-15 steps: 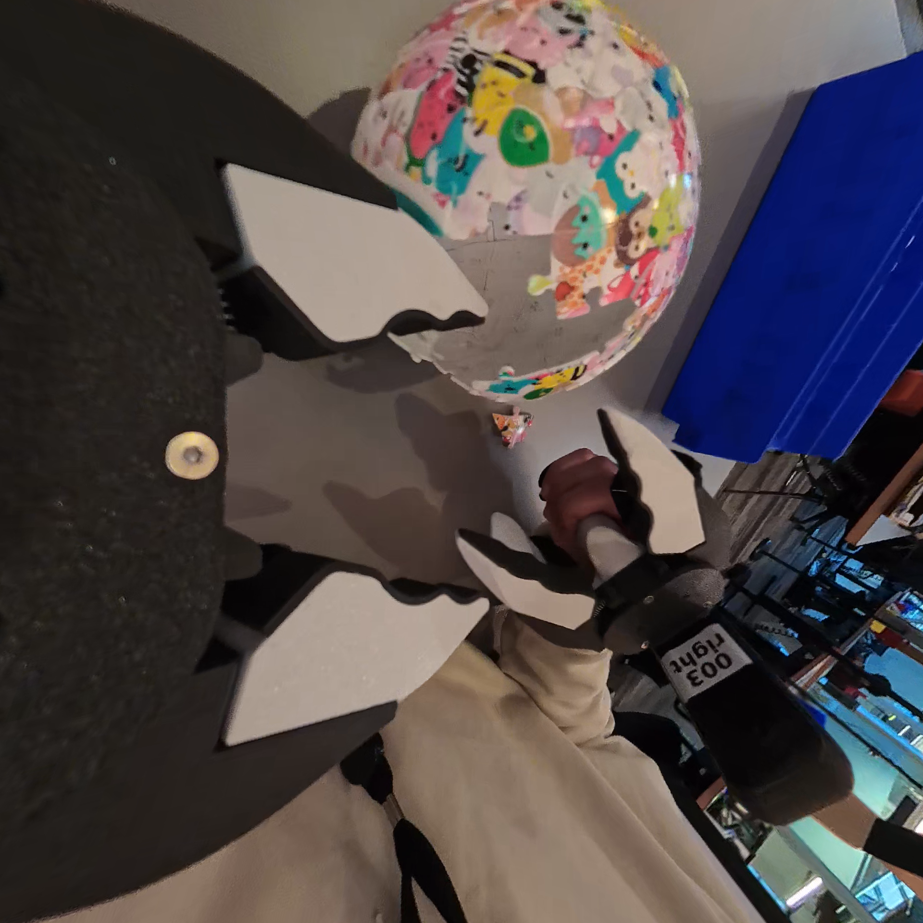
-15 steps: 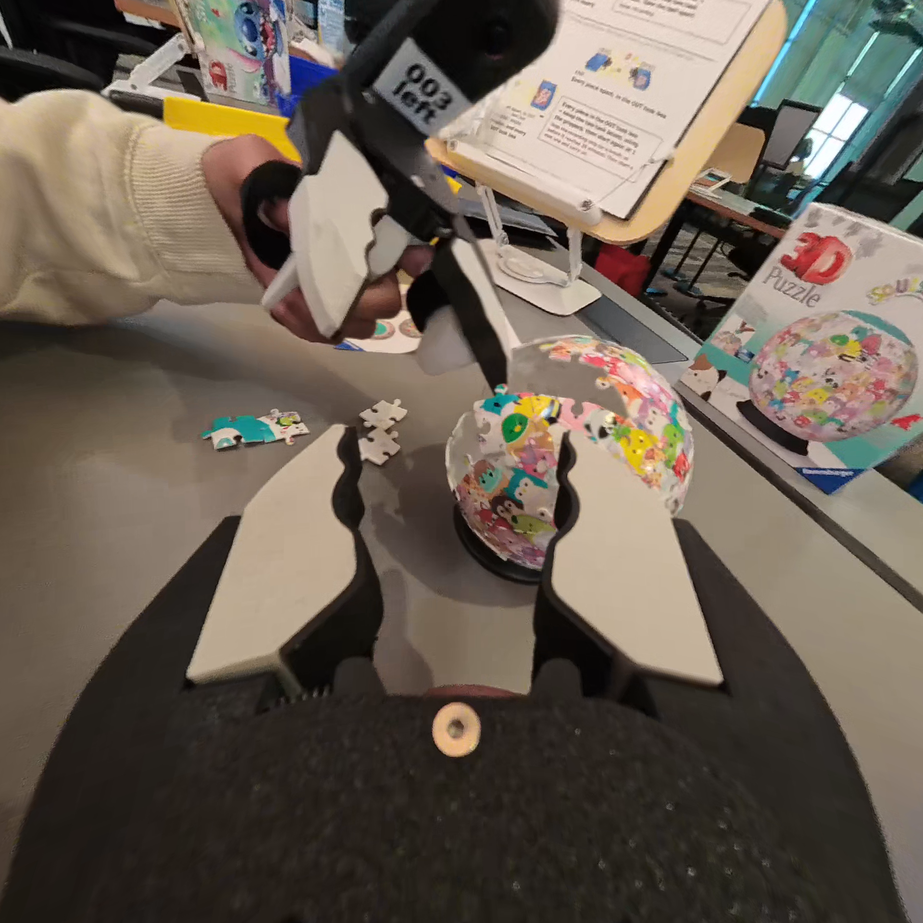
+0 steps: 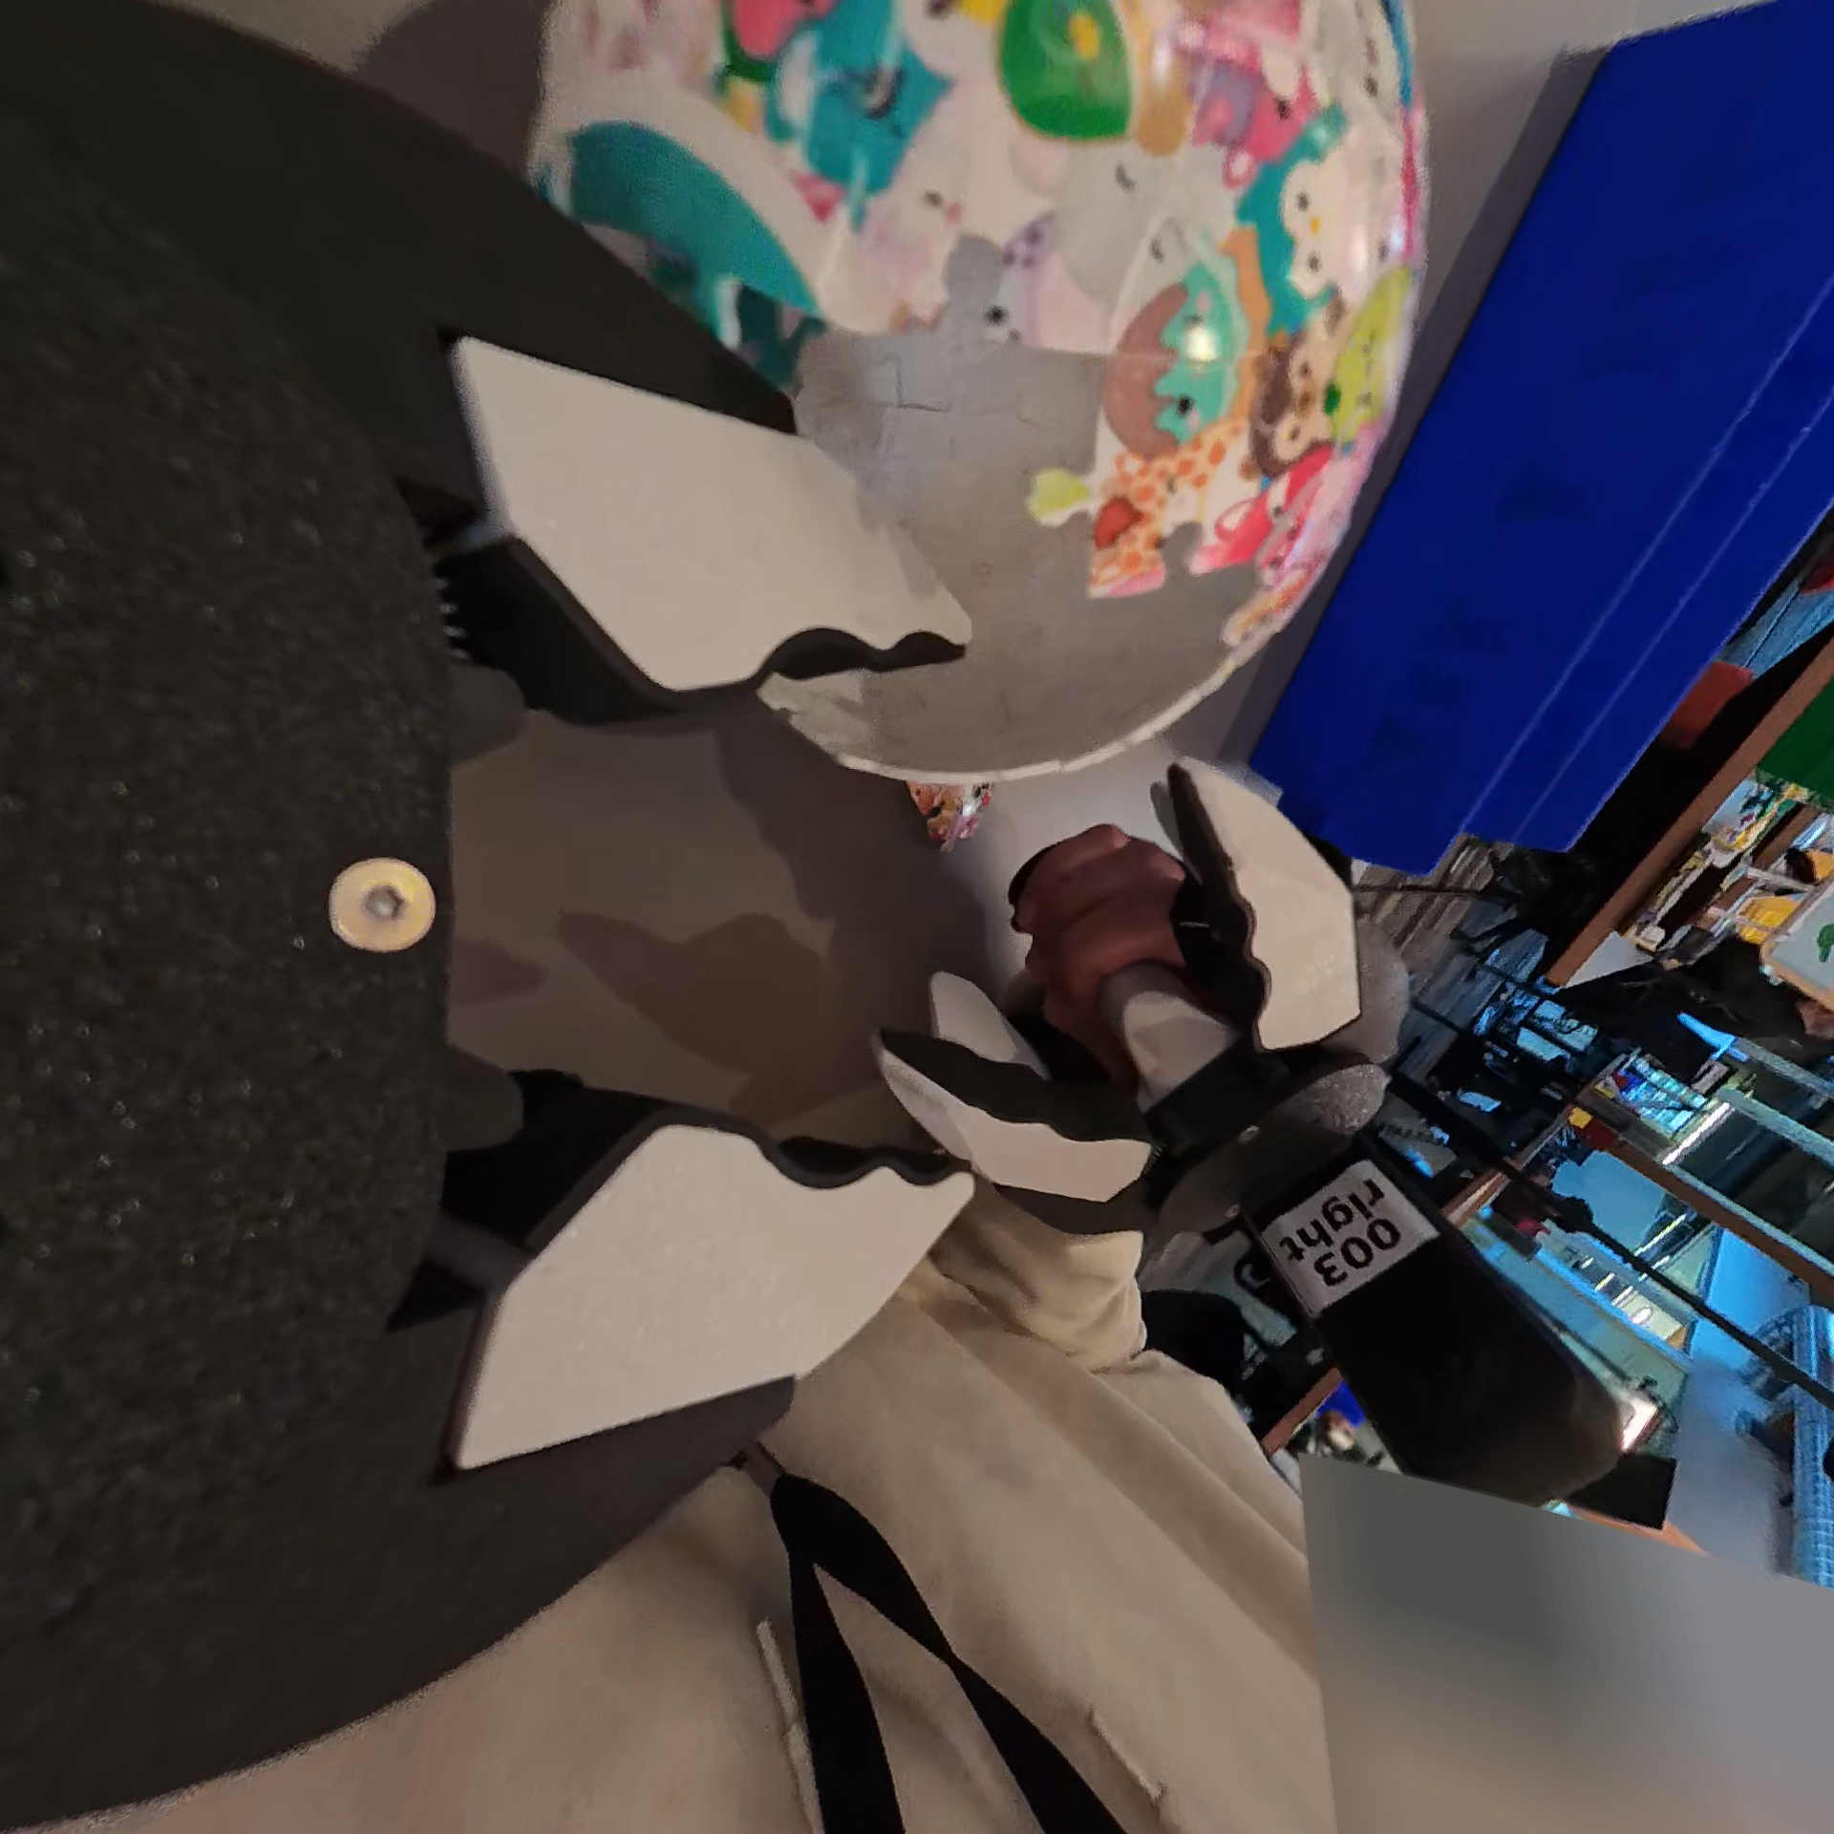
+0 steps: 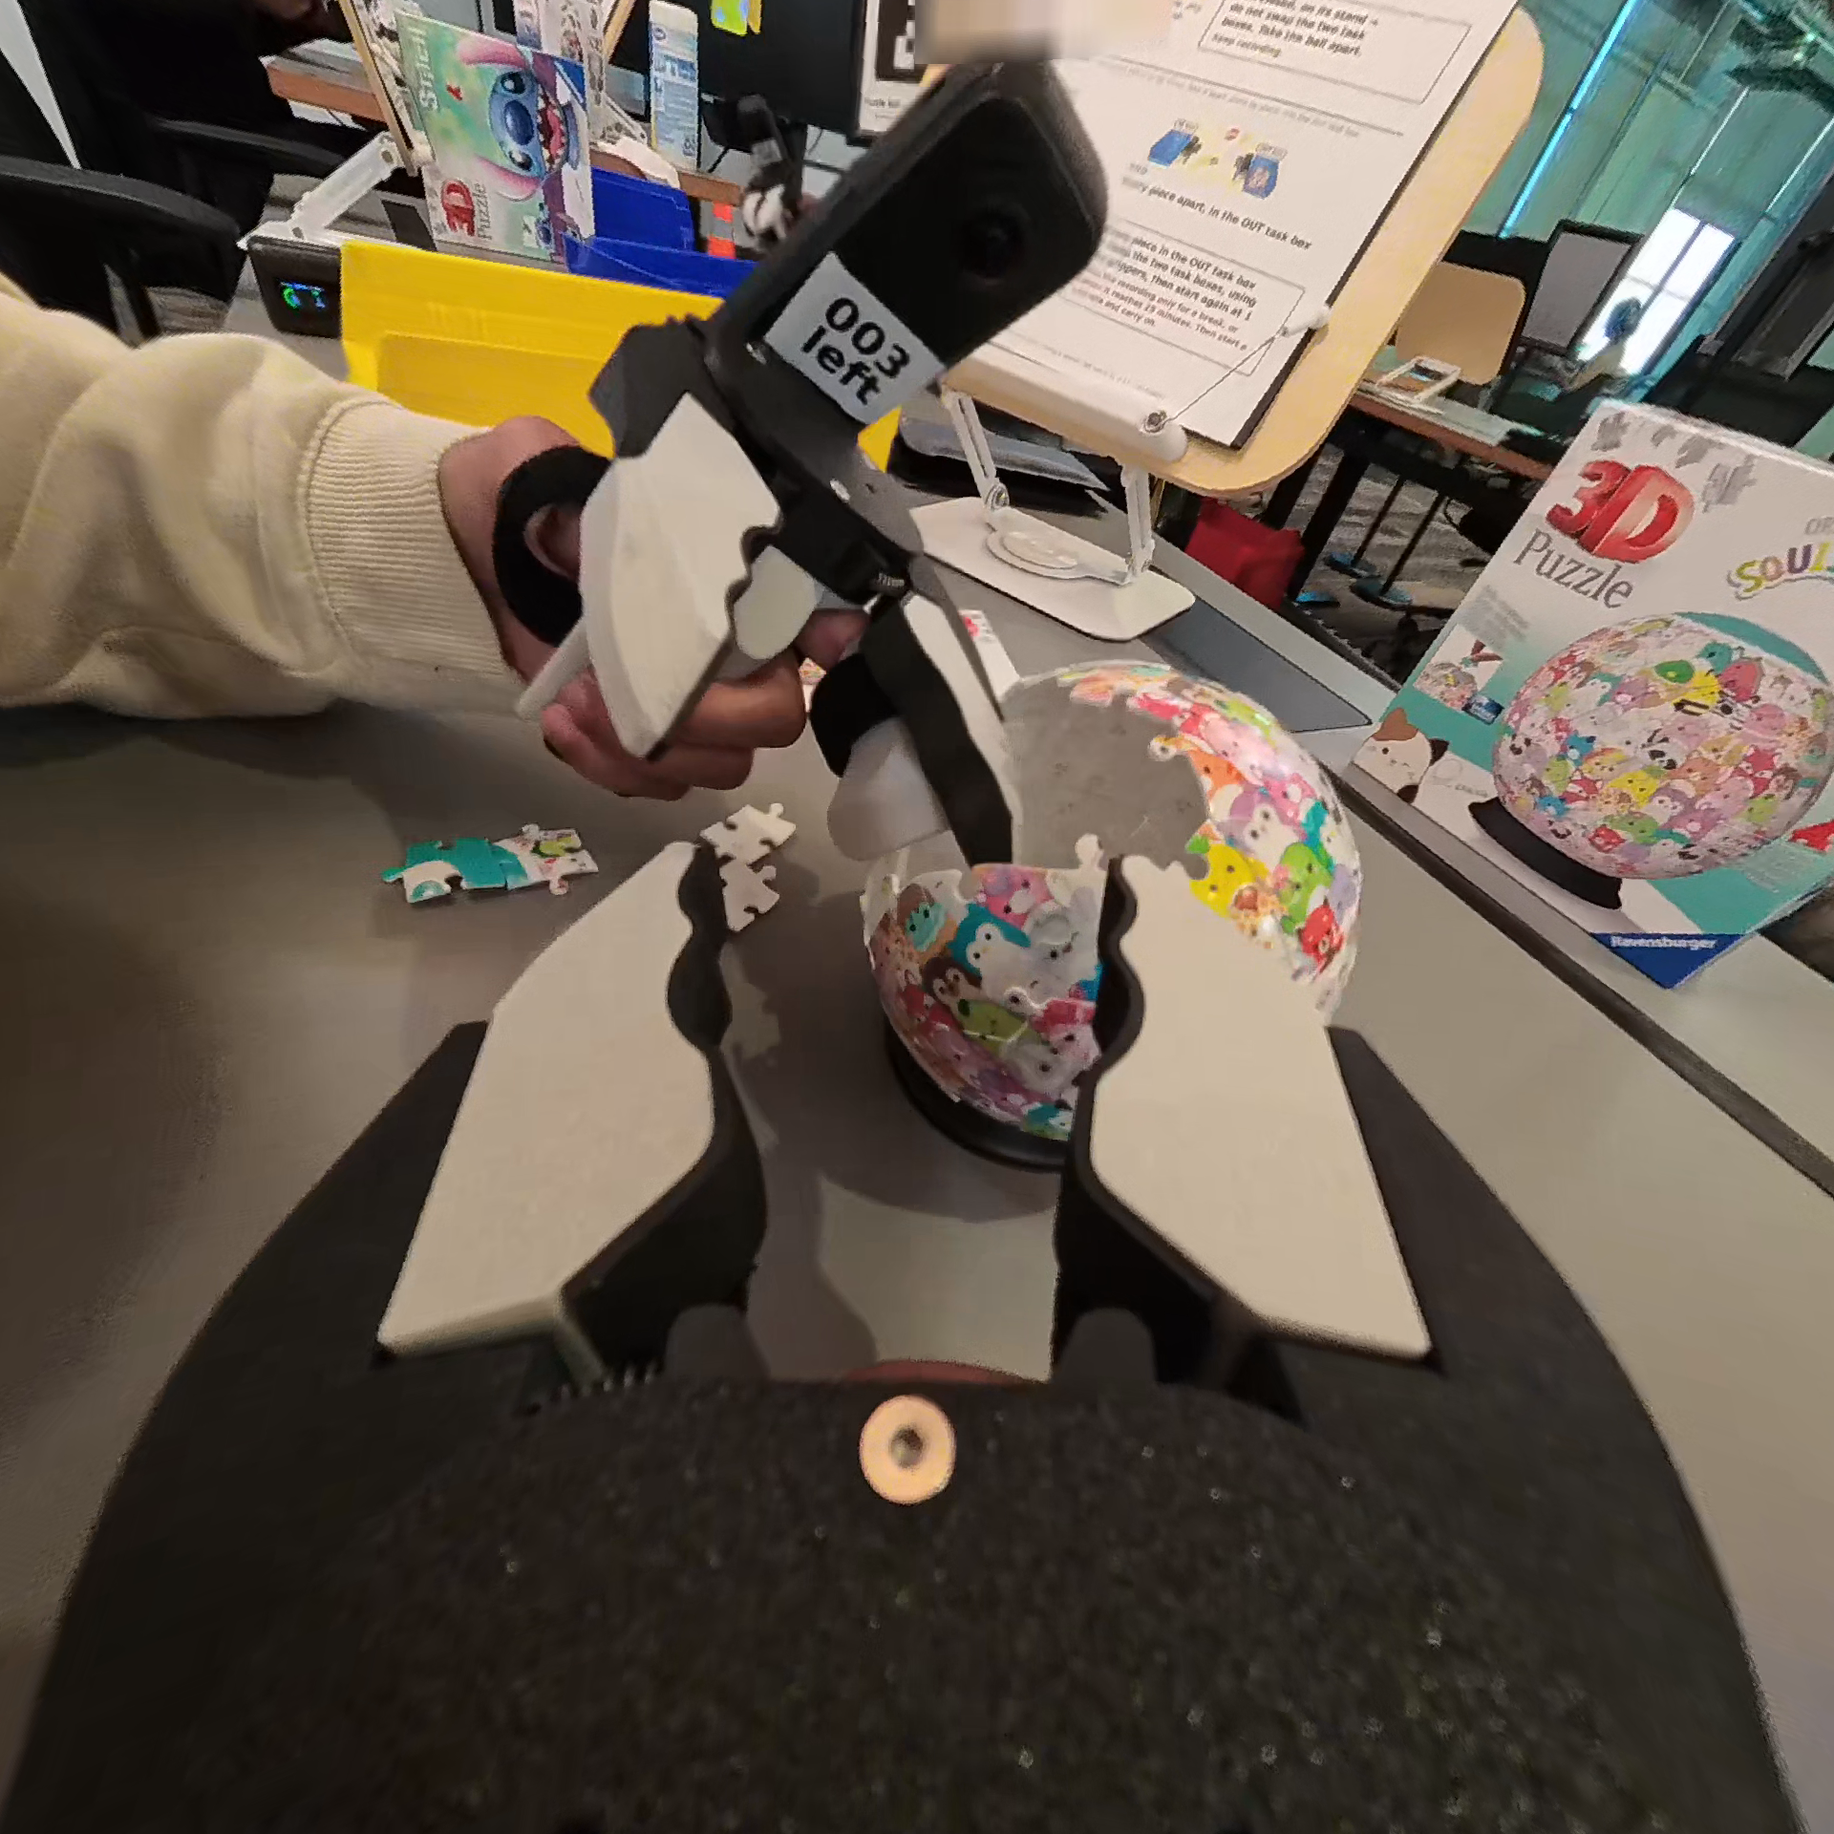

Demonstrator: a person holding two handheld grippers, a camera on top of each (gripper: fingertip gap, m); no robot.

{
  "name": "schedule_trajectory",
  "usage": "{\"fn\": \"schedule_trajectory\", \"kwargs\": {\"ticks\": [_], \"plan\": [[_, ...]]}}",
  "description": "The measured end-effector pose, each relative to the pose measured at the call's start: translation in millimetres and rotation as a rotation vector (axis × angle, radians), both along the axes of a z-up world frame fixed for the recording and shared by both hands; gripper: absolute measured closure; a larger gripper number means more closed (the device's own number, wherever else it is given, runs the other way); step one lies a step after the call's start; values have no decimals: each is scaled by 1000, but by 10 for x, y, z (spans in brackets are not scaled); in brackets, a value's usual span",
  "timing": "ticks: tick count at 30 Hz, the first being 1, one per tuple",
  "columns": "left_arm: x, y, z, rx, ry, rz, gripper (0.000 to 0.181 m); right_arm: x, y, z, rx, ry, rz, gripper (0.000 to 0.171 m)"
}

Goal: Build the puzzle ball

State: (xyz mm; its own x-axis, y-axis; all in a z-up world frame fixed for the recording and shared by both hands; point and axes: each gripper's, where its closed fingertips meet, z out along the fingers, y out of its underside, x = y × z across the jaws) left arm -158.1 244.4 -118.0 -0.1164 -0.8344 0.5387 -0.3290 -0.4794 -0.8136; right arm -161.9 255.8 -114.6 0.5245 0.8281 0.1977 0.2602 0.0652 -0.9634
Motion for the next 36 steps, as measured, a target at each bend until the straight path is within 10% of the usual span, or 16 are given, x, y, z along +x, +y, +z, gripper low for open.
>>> {"fn": "schedule_trajectory", "kwargs": {"ticks": [8, 12, 23, 36], "plan": [[-417, -9, 109, 140, 20, 119, 112, 325, -53, 41, -110, 59, -34, 107], [-632, 402, 138, 96, 127, 127, 71, 312, 34, -297, -567, 160, 22, 57], [-438, 663, -649, -35, 469, -126, 63, 101, 455, -572, -1140, 326, 135, 46], [-384, 618, -588, 9, 355, 33, 64, 116, 565, -532, -839, 79, 279, 58]]}}
